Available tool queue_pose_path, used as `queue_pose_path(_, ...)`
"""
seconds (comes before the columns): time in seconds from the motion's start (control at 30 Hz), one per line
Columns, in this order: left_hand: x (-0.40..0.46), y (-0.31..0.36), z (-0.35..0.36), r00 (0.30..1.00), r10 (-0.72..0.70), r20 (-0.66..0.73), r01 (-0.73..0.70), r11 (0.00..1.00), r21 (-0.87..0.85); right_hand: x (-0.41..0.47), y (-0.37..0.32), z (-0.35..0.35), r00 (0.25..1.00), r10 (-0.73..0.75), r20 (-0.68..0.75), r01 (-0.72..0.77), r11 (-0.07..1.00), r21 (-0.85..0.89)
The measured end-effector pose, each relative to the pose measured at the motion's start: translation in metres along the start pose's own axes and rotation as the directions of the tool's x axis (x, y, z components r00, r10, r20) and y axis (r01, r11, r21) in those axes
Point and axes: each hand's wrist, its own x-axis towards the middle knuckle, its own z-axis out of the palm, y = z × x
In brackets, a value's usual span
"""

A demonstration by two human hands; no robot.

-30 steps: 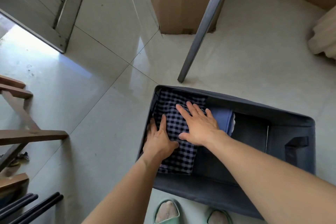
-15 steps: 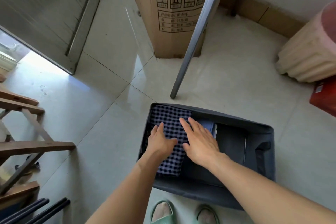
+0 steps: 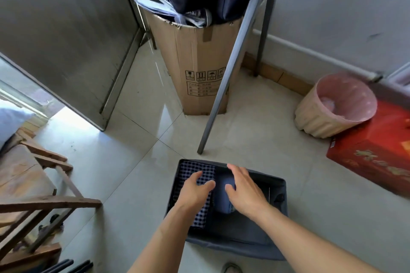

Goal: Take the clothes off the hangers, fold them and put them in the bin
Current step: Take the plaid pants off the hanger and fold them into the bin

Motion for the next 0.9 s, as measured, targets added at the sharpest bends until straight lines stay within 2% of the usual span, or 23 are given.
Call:
queue_pose_path(0.33, -0.133, 0.104, -0.018, 0.982, 0.186, 0.043, -0.185, 0.982, -0.02, -0.111, -0.044, -0.119, 0.972, 0.063, -0.226, -0.013, 0.976, 0.218)
queue_pose_path(0.53, -0.22, 0.16, -0.023, 0.952, 0.296, 0.083, -0.292, 0.955, -0.053, -0.189, -0.066, -0.175, 0.939, 0.074, -0.336, 0.02, 0.963, 0.268)
queue_pose_path(0.73, -0.303, 0.193, -0.012, 0.905, 0.391, 0.164, -0.391, 0.92, -0.035, -0.279, -0.084, -0.213, 0.915, 0.054, -0.4, 0.079, 0.948, 0.309)
queue_pose_path(0.9, -0.361, 0.21, 0.016, 0.833, 0.467, 0.296, -0.481, 0.876, -0.03, -0.357, -0.076, -0.243, 0.912, 0.018, -0.41, 0.13, 0.935, 0.331)
